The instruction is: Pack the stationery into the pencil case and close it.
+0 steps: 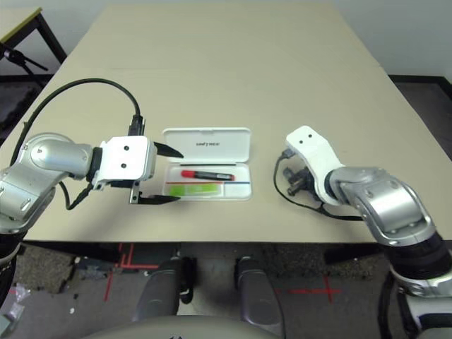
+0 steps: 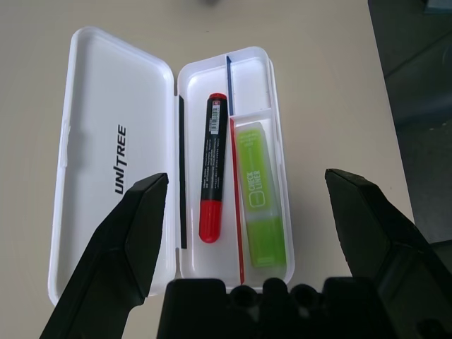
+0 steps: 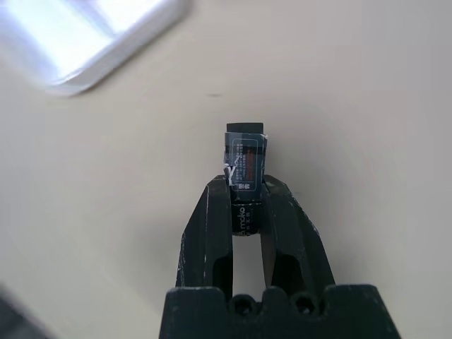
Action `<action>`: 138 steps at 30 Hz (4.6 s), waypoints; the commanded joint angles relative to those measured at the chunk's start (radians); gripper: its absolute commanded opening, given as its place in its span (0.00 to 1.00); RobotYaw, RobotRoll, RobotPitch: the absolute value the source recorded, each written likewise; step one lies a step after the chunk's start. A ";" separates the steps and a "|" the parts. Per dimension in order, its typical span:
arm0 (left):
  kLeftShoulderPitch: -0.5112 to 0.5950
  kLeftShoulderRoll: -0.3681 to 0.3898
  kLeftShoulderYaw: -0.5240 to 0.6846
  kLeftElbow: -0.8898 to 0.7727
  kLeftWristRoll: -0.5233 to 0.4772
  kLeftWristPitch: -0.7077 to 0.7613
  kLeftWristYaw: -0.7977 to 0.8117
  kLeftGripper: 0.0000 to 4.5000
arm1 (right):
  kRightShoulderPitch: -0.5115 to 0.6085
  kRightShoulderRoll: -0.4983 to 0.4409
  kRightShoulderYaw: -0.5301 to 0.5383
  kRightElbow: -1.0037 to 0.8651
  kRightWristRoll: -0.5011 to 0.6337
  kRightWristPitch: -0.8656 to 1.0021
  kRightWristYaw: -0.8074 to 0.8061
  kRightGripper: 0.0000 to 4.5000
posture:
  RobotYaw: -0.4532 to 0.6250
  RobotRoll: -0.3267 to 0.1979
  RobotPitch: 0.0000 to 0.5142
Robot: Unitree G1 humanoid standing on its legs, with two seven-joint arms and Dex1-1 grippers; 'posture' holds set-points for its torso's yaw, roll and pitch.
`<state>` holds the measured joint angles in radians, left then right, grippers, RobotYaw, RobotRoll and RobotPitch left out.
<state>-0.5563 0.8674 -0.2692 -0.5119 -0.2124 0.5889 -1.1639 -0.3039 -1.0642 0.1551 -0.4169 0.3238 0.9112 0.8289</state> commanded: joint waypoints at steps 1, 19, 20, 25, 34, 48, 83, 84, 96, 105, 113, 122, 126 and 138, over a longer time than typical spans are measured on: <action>-0.006 0.004 -0.018 -0.007 0.007 0.004 0.003 1.00 | 0.024 -0.069 0.031 0.052 -0.056 -0.222 0.147 0.06 | 0.41 0.62 0.26; 0.019 0.021 -0.025 -0.044 0.011 0.041 0.030 1.00 | -0.208 0.059 0.177 0.146 -0.248 -0.540 0.418 0.06 | 0.45 0.62 0.26; 0.019 0.020 -0.026 -0.045 0.011 0.042 0.031 1.00 | -0.220 0.072 0.186 0.149 -0.258 -0.538 0.423 0.06 | 0.45 0.62 0.26; 0.023 0.021 -0.031 -0.053 0.016 0.044 0.040 1.00 | -0.260 0.166 0.234 0.157 -0.303 -0.498 0.403 0.06 | 0.47 0.62 0.26; 0.033 0.024 -0.031 -0.071 0.018 0.060 0.055 1.00 | -0.247 0.251 0.299 0.209 -0.384 -0.537 0.385 0.06 | 0.50 0.62 0.25; 0.036 0.028 -0.032 -0.073 0.020 0.065 0.065 1.00 | -0.253 0.348 0.321 0.389 -0.458 -0.696 0.354 0.06 | 0.50 0.62 0.24; 0.160 0.064 0.067 0.142 0.015 -0.041 0.061 1.00 | -0.074 0.070 -0.211 0.192 0.149 -0.357 0.584 0.99 | 0.42 0.62 0.20; 0.161 0.062 0.076 0.179 0.015 -0.046 0.066 1.00 | -0.041 0.054 -0.243 0.194 0.185 -0.335 0.599 0.99 | 0.42 0.62 0.21; 0.052 -0.030 0.100 0.604 0.095 -0.158 0.152 0.79 | 0.176 0.036 -0.387 0.207 0.242 -0.314 0.519 1.00 | 0.37 0.62 0.22; -0.087 -0.120 0.040 0.891 0.282 -0.211 0.316 0.03 | 0.193 0.053 -0.371 0.195 0.249 -0.328 0.472 1.00 | 0.36 0.62 0.23; -0.124 -0.168 0.048 0.991 0.327 -0.254 0.353 0.01 | 0.177 0.055 -0.346 0.203 0.241 -0.340 0.462 1.00 | 0.36 0.62 0.23; -0.186 -0.316 0.080 1.019 0.289 -0.232 0.378 0.01 | 0.148 0.059 -0.313 0.216 0.234 -0.353 0.458 1.00 | 0.36 0.62 0.23; -0.187 -0.367 0.068 1.014 0.281 -0.237 0.363 0.01 | 0.146 0.062 -0.296 0.214 0.227 -0.361 0.456 1.00 | 0.36 0.62 0.23; -0.155 -0.364 0.065 0.886 0.218 -0.205 0.206 0.01 | 0.163 0.057 -0.306 0.223 0.215 -0.380 0.448 1.00 | 0.33 0.62 0.22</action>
<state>-0.7287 0.4956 -0.1963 0.4038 0.0269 0.3790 -0.9219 -0.1461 -1.0064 -0.1507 -0.1967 0.5466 0.5410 1.2801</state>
